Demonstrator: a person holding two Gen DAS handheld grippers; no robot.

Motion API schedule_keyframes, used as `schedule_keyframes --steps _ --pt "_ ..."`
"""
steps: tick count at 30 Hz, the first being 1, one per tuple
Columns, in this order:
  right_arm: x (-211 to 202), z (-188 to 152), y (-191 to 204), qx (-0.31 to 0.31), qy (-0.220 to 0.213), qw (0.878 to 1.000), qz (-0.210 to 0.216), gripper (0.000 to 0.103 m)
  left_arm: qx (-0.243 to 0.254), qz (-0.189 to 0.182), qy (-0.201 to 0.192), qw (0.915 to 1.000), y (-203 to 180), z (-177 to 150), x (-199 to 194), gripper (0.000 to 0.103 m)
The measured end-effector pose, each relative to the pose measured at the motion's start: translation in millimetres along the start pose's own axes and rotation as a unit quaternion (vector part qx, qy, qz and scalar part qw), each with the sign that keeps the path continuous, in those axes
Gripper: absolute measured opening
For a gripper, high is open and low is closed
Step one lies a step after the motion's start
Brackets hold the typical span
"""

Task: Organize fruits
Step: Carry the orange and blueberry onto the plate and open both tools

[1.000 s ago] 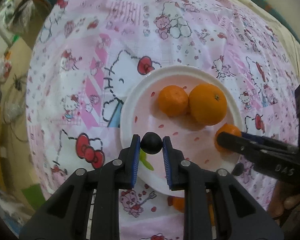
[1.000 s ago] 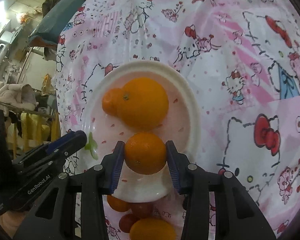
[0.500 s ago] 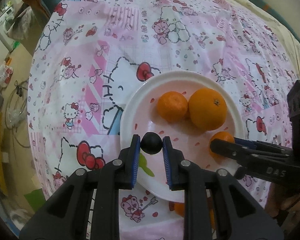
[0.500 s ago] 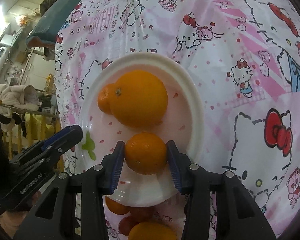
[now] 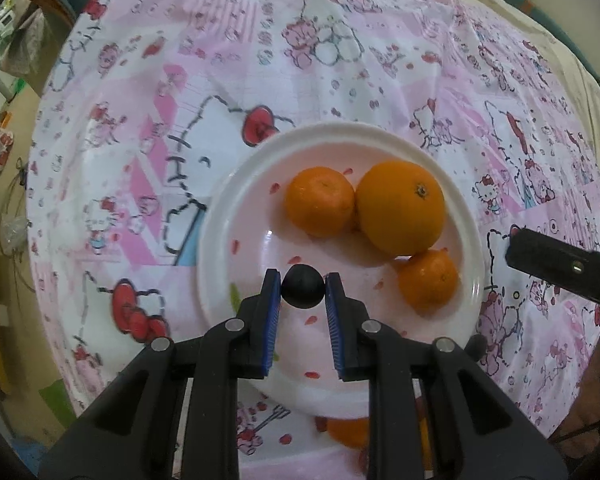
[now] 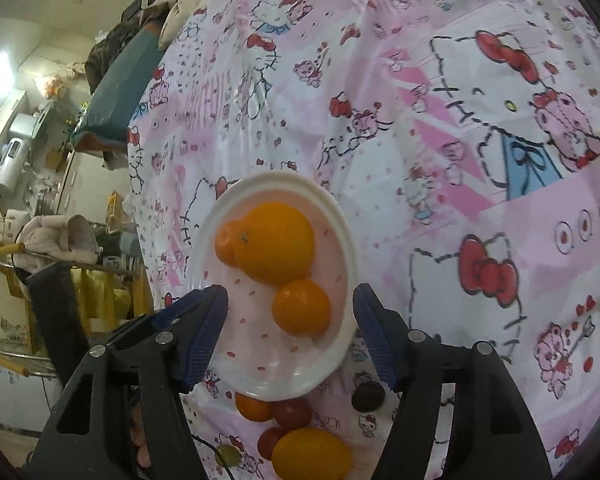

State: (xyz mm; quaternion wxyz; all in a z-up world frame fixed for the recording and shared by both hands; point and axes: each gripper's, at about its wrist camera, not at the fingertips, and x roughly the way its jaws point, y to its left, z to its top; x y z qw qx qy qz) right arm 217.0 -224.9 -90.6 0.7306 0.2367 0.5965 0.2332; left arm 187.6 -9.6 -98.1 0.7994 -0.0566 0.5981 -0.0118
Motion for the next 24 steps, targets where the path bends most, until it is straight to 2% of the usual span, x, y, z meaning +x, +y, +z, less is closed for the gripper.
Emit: schedule_keyframes --steps 9,17,21,23,24 --pt "-17 -9 -16 0.005 0.0 1.0 -0.009 0.068 -0.023 -0.011 0.017 0.9995 3 3 19 0.02" --pt "-23 -14 -23 -0.004 0.003 1.0 -0.021 0.068 -0.015 -0.006 0.018 0.9997 -4 2 19 0.021" --pt "-26 -15 -22 -0.007 0.0 1.0 -0.019 0.068 -0.004 0.0 0.006 1.0 -9 5 16 0.036" --pt "-28 -15 -21 -0.008 -0.001 1.0 -0.019 0.068 -0.003 0.001 0.0 1.0 -9 5 13 0.047" --pt "-30 -16 -20 -0.008 -0.002 1.0 -0.019 0.068 -0.003 0.001 -0.004 1.0 -9 6 12 0.057"
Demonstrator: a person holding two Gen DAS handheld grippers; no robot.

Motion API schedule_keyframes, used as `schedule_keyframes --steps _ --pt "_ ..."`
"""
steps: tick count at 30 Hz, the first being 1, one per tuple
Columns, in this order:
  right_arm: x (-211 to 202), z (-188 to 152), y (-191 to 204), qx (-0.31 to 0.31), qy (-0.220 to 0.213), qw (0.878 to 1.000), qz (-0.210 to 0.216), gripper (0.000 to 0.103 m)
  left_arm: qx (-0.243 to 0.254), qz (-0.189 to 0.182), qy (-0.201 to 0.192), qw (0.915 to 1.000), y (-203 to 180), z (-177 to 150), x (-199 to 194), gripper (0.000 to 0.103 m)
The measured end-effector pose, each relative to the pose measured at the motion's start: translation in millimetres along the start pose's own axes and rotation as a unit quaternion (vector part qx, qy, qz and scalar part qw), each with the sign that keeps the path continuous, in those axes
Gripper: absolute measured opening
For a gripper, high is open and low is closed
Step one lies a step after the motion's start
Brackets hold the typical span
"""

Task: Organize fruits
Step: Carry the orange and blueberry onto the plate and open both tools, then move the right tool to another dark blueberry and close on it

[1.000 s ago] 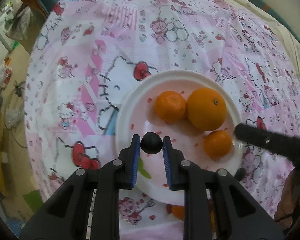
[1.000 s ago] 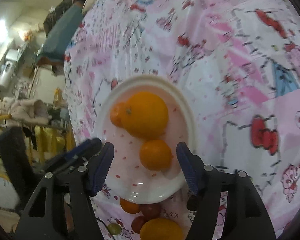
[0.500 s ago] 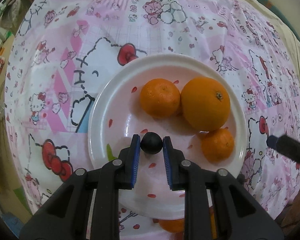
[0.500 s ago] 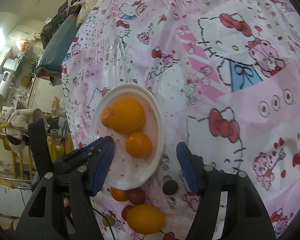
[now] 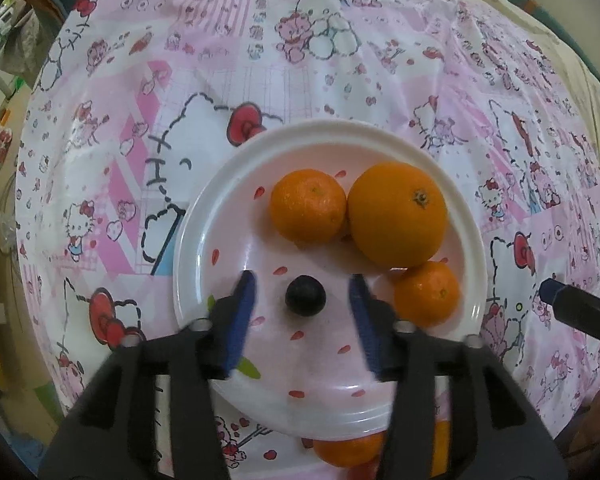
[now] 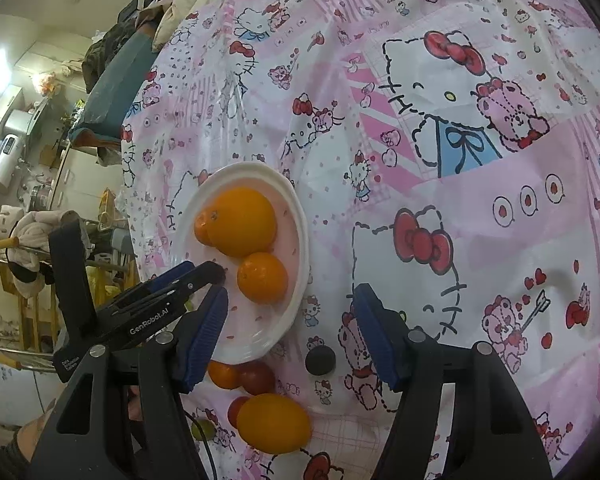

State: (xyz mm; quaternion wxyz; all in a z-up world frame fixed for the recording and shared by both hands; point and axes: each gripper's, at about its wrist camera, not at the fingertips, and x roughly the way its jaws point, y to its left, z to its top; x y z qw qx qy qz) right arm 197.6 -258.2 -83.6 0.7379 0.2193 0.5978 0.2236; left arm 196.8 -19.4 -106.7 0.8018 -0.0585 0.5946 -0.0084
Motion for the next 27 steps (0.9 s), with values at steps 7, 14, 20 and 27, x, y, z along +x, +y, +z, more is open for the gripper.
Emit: schedule_keyframes --steps 7,14,20,27 --pt "-5 -4 10 -0.018 0.0 1.0 -0.013 0.068 0.011 0.005 -0.021 0.9997 0 -3 -14 0.071" --pt "-10 -10 13 -0.022 -0.011 0.999 -0.033 0.068 0.008 -0.004 -0.05 0.9987 2 -11 -38 0.071" --pt "-20 -18 20 -0.03 -0.018 0.999 -0.033 0.068 0.011 -0.001 -0.081 0.9967 4 -25 -69 0.071" --pt "-33 -29 27 -0.041 -0.023 0.998 -0.031 0.068 -0.003 0.0 -0.087 0.9962 10 -45 -88 0.071"
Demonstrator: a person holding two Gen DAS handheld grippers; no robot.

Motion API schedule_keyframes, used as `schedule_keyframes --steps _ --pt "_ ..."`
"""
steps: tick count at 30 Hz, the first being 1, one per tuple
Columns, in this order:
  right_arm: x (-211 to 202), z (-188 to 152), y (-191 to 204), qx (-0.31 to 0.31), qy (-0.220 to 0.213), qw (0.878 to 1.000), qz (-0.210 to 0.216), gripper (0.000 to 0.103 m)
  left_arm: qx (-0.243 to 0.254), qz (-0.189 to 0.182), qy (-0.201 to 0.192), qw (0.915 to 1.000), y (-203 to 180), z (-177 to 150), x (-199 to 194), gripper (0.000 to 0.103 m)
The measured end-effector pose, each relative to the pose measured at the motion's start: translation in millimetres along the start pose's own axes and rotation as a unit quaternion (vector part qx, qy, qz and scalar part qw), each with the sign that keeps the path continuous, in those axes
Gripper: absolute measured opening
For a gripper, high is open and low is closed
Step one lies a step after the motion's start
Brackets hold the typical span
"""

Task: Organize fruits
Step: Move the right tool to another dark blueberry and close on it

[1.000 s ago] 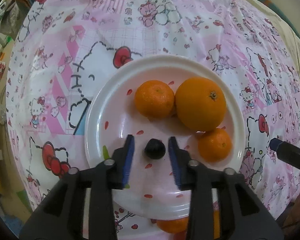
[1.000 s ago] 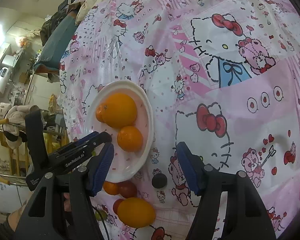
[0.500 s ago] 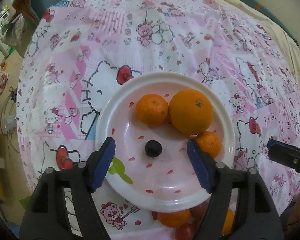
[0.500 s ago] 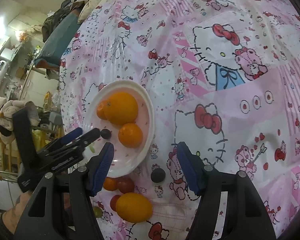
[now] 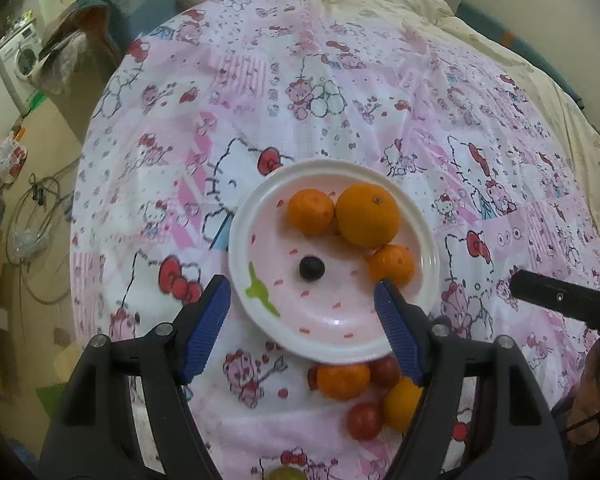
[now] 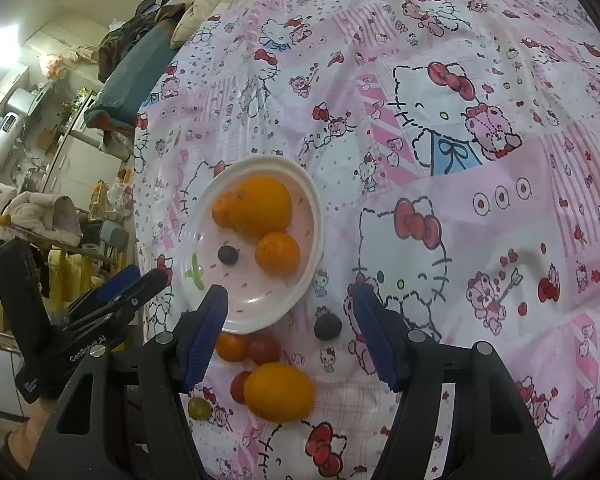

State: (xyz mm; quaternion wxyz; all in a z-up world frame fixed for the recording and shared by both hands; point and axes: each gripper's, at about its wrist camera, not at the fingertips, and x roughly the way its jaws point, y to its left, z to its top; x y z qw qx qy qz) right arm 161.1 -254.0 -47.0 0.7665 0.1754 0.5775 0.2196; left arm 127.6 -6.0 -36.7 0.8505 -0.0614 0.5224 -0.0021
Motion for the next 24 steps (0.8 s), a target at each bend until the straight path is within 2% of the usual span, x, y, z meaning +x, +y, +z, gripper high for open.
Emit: schedule_keyframes --steps 11,16,20,24 --pt "-5 -17 -18 0.015 0.012 1.0 -0.02 0.068 -0.028 0.001 0.011 0.9995 10 -33 -24 0.071" --pt "-1 -21 -18 0.012 0.022 0.999 -0.027 0.068 -0.051 0.007 0.034 0.9981 12 -39 -24 0.071" --pt "4 -21 -21 0.017 0.029 0.999 -0.024 0.068 -0.046 0.009 0.034 0.9983 13 -43 -23 0.071" --pt "9 -21 -28 0.026 0.037 0.999 -0.026 0.068 -0.052 -0.008 0.028 0.9982 18 -45 -17 0.071"
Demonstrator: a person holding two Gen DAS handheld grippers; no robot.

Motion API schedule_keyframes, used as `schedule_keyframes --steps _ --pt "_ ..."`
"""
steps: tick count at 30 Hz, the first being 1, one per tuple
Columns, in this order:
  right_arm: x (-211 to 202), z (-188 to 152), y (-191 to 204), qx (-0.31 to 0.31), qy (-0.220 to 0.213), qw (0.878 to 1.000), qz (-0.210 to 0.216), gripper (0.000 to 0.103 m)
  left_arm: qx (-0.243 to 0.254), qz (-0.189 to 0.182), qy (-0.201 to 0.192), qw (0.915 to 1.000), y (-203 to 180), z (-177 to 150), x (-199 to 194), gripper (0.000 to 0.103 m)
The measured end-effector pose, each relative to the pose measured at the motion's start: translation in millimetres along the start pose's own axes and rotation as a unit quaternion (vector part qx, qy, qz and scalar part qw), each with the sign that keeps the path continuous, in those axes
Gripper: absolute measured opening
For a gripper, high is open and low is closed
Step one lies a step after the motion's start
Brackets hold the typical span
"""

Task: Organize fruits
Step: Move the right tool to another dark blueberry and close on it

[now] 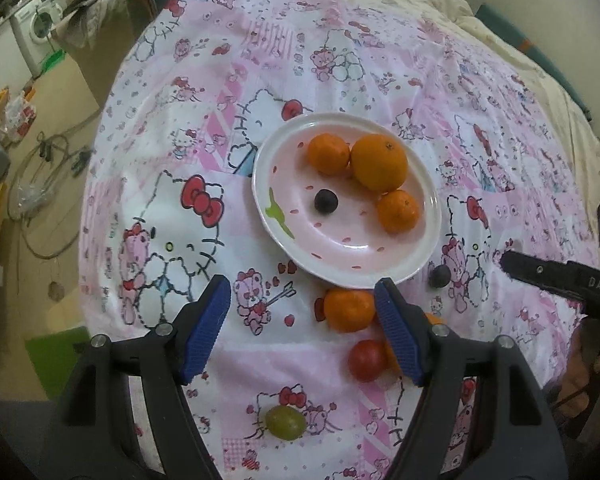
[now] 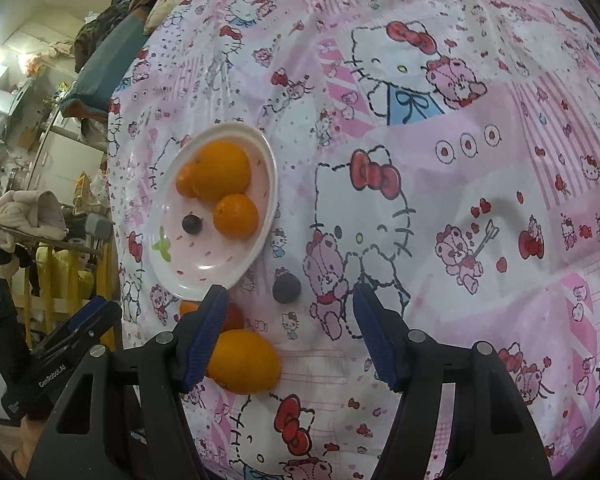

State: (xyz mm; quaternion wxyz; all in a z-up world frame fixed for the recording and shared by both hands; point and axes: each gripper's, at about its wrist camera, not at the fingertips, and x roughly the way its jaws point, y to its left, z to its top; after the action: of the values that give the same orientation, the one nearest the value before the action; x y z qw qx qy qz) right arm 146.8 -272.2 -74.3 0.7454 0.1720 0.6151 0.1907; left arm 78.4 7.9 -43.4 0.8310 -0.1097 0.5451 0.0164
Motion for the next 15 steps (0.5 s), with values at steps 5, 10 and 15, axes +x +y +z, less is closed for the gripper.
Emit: schedule_keyframes --steps 5,10,15 --pt "13 0 -5 0.006 0.02 1.0 -0.004 0.068 0.003 0.017 -0.014 0.9997 1 1 3 0.071" --pt "35 -2 5 -0.017 0.043 0.999 -0.019 0.061 0.007 0.014 -0.013 0.9998 2 2 5 0.071" --pt "62 -2 25 -0.063 0.062 0.995 -0.047 0.046 0.001 0.016 -0.006 0.9999 7 1 7 0.071"
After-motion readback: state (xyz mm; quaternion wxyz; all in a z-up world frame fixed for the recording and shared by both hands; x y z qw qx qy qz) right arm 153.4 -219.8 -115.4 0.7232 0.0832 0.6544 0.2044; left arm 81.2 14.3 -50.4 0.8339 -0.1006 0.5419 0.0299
